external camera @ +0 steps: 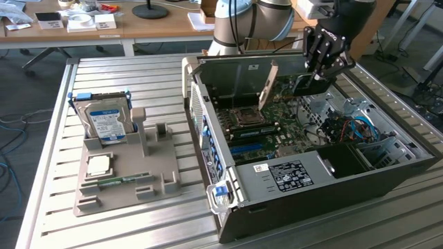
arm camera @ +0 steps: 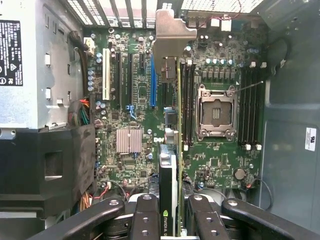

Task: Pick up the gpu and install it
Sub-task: 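Insert the gpu into the slot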

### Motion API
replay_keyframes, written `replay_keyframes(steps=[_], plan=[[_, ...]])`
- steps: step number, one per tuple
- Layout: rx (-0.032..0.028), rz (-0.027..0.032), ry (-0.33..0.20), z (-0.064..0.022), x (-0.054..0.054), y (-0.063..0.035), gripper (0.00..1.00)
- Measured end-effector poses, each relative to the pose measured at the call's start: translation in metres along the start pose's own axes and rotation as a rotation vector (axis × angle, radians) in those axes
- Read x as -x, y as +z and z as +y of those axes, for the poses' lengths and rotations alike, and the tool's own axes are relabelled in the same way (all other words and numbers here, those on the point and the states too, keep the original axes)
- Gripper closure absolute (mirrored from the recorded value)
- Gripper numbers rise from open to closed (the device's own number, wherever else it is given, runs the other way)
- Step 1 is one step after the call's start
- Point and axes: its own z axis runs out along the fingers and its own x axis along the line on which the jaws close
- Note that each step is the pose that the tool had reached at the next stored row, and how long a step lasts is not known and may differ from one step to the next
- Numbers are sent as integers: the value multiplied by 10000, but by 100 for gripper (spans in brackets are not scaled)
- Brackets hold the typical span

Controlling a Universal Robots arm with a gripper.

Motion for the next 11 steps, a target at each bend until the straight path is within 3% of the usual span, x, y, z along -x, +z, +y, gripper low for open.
replay_keyframes(steps=[11], plan=[[-2,1,-1,2,0,7,73]])
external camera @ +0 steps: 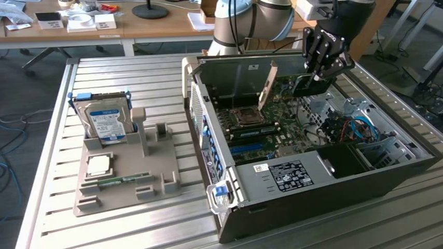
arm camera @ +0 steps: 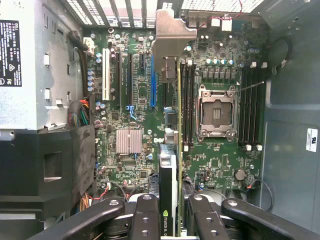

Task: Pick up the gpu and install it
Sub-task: 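Insert the gpu into the slot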

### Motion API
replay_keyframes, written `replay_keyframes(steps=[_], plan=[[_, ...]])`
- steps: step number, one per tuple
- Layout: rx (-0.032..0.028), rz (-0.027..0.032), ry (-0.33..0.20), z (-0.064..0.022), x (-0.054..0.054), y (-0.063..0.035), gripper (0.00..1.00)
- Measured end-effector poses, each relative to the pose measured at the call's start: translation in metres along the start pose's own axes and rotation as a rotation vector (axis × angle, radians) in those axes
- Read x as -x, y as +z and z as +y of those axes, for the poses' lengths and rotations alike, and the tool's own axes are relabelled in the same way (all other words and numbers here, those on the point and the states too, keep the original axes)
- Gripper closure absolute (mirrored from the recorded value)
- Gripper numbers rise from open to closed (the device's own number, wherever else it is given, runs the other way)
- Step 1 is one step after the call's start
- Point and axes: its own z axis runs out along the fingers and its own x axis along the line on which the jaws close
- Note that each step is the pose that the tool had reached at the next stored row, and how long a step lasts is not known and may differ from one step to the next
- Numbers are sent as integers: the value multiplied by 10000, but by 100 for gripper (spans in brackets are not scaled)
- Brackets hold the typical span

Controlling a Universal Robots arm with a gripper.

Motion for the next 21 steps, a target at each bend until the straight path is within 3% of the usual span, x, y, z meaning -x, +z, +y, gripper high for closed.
replay_keyframes(steps=[5,11,21], plan=[[-2,-1,1,12,0,0,73],[-17,-1,0,106,-1,3,73],[-16,2,-2,114,-8,103,73]])
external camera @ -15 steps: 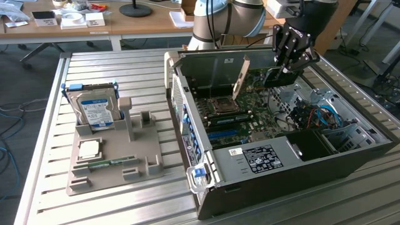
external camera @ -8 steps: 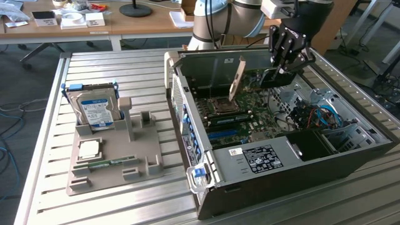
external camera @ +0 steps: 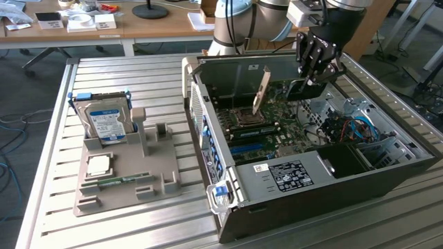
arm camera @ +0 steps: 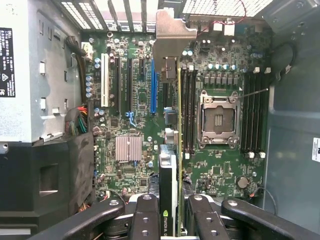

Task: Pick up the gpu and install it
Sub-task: 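Insert the gpu into the slot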

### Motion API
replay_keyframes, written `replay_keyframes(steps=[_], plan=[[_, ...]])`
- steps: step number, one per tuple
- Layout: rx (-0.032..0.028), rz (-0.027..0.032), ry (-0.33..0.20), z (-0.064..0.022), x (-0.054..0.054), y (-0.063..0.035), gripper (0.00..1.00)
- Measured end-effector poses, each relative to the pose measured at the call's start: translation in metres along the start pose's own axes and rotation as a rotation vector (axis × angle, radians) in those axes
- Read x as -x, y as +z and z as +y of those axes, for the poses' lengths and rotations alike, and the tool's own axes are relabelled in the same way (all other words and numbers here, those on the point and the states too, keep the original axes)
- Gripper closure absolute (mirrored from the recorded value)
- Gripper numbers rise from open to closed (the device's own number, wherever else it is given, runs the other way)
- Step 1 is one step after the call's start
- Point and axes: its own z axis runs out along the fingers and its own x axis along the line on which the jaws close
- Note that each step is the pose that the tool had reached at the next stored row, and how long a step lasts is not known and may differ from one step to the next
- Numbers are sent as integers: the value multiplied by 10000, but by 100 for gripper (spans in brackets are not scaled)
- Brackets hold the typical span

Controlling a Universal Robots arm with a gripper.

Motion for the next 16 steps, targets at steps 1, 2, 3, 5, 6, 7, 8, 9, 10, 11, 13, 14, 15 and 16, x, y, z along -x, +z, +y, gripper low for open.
replay_keyframes(steps=[1,2,3,5,6,7,8,9,10,11,13,14,15,16], plan=[[0,0,1,0,0,0,73],[0,0,0,0,0,0,73],[0,-1,1,0,0,1,73],[-1,-2,1,1,0,1,73],[-1,-1,4,5,0,2,73],[-2,-3,2,11,0,5,73],[-1,-4,1,18,0,8,73],[-1,-3,1,23,-1,10,73],[-1,-3,1,23,-3,14,73],[-1,-5,3,23,-5,19,73],[-2,5,26,23,-6,29,73],[-3,16,53,23,-7,33,73],[-5,21,84,23,-7,38,73],[-7,22,110,23,-7,41,73]])
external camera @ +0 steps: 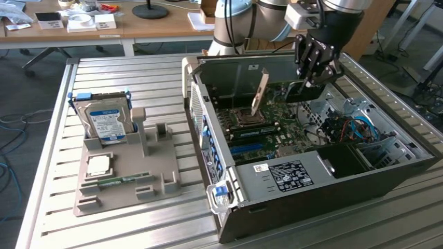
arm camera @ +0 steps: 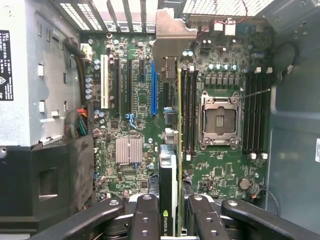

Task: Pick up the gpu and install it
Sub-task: 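Insert the gpu into the slot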

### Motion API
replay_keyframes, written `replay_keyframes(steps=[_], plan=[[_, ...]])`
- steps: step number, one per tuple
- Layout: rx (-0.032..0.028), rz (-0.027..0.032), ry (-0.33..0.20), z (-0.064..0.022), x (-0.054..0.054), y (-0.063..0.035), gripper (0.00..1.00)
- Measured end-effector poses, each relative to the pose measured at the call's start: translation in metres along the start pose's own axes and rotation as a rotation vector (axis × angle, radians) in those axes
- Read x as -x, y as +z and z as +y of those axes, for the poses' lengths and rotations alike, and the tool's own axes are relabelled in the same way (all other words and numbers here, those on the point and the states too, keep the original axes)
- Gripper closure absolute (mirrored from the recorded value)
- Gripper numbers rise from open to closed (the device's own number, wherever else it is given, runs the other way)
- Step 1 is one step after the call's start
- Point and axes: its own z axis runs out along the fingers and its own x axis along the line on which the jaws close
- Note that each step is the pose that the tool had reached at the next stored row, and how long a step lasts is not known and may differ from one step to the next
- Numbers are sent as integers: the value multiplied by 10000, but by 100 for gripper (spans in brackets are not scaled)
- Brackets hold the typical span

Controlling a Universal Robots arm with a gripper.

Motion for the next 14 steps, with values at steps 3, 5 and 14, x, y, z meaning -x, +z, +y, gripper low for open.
replay_keyframes(steps=[3,5,14], plan=[[-2,1,37,12,-2,11,73],[-3,1,43,24,-3,21,73],[-3,1,44,51,-13,124,73]])
